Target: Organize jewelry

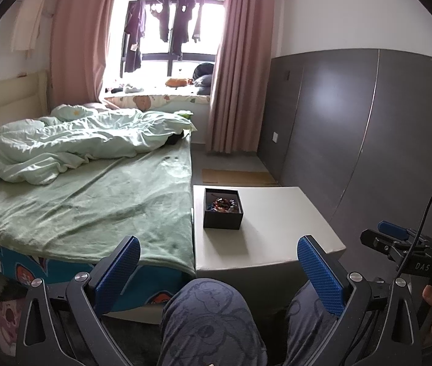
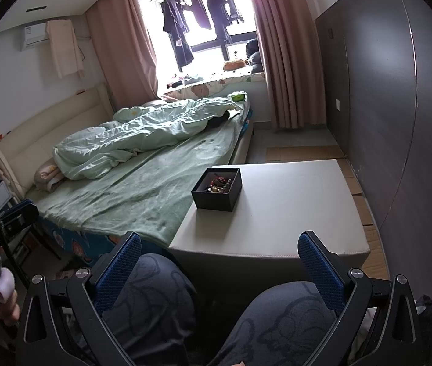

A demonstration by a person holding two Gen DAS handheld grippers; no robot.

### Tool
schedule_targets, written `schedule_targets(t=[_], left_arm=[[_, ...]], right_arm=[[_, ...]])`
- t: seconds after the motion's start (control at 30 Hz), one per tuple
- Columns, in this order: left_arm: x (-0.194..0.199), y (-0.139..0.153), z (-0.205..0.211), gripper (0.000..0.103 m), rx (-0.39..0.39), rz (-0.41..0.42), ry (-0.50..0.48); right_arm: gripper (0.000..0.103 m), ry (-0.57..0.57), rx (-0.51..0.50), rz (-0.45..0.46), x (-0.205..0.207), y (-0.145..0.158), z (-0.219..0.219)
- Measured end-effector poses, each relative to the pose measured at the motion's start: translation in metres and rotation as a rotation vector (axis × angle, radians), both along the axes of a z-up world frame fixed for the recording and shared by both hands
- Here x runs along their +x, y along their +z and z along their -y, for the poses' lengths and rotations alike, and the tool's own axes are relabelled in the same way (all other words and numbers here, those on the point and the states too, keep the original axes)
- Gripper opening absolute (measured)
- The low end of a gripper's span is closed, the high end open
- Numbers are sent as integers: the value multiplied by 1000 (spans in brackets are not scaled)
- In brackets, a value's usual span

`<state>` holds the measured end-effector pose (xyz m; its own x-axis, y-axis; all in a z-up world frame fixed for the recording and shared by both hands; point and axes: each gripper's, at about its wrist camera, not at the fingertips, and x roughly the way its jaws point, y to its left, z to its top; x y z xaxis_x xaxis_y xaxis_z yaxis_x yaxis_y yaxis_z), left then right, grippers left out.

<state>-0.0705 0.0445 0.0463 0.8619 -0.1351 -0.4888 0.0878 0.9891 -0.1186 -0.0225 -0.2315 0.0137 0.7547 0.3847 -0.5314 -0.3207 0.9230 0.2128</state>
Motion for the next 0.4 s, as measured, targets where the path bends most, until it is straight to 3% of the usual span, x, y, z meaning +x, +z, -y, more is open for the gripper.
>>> schedule_targets(t=[0.4], left_arm=[[-1, 2, 1, 103, 7, 8, -10]], right_arm=[[103, -1, -1, -6, -1, -1, 0]])
